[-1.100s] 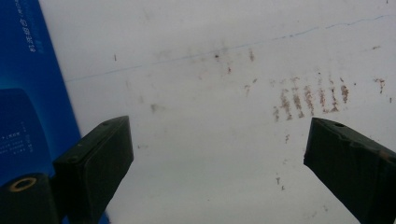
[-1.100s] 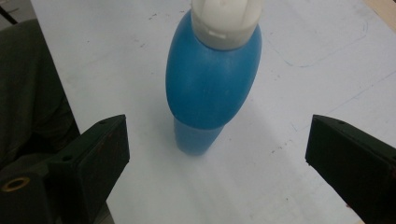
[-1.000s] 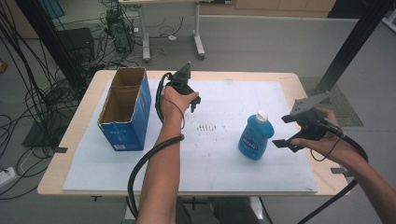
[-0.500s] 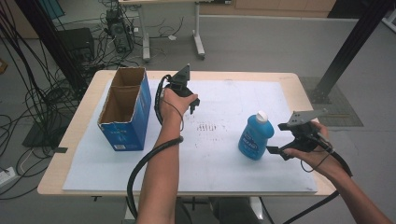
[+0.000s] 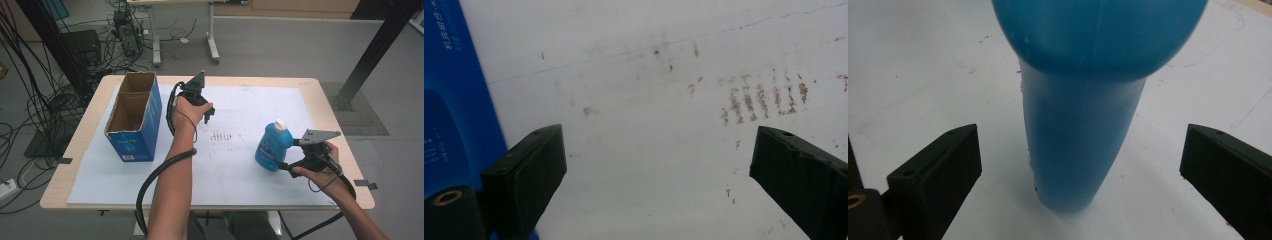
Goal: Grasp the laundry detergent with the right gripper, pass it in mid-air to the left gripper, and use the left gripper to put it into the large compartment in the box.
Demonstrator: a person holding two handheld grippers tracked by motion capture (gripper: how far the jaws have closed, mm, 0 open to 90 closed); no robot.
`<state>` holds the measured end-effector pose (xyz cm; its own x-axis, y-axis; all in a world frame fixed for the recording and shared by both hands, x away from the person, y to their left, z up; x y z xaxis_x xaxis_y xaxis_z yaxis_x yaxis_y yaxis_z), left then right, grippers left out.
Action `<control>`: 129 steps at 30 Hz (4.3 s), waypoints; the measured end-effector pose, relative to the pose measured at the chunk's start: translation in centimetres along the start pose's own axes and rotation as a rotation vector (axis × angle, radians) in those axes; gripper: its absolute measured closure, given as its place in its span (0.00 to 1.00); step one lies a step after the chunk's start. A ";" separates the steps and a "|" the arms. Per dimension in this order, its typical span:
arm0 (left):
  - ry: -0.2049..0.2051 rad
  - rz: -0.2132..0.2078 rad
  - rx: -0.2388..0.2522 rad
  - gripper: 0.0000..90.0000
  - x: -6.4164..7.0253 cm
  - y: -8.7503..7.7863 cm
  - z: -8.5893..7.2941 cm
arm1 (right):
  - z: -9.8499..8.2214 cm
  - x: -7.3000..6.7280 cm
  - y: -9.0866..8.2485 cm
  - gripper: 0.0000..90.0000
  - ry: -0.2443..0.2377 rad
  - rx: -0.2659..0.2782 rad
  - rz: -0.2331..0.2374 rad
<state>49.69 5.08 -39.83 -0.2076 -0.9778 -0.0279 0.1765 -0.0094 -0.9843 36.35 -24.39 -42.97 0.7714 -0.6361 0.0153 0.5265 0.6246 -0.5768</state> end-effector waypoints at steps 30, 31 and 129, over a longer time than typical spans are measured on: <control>0.007 -0.004 0.017 0.09 0.0 -0.2 0.0 | -0.2 -0.5 2.9 0.02 0.048 0.136 -0.066; 0.007 -0.004 0.017 0.09 0.0 -0.3 0.0 | -0.2 -0.4 2.9 0.02 0.047 0.138 -0.067; 0.014 -0.007 0.050 0.09 -0.2 -1.7 0.3 | 1.3 -0.5 3.3 0.02 0.029 0.212 -0.105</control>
<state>49.76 5.23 -38.12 -0.2226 -0.9746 -0.0239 0.2223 -0.0269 -0.9746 38.17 -21.41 -43.82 0.6995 -0.7135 0.0409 0.6689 0.6335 -0.3889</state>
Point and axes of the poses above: each handheld gripper's, and its own axes: y roughly forward along the jaws, z roughly out of its top, x roughly to its right, the point moved 8 cm from there along y, roughly forward along the jaws, and after that the axes turned 2 degrees about x, right-handed, at the moved point
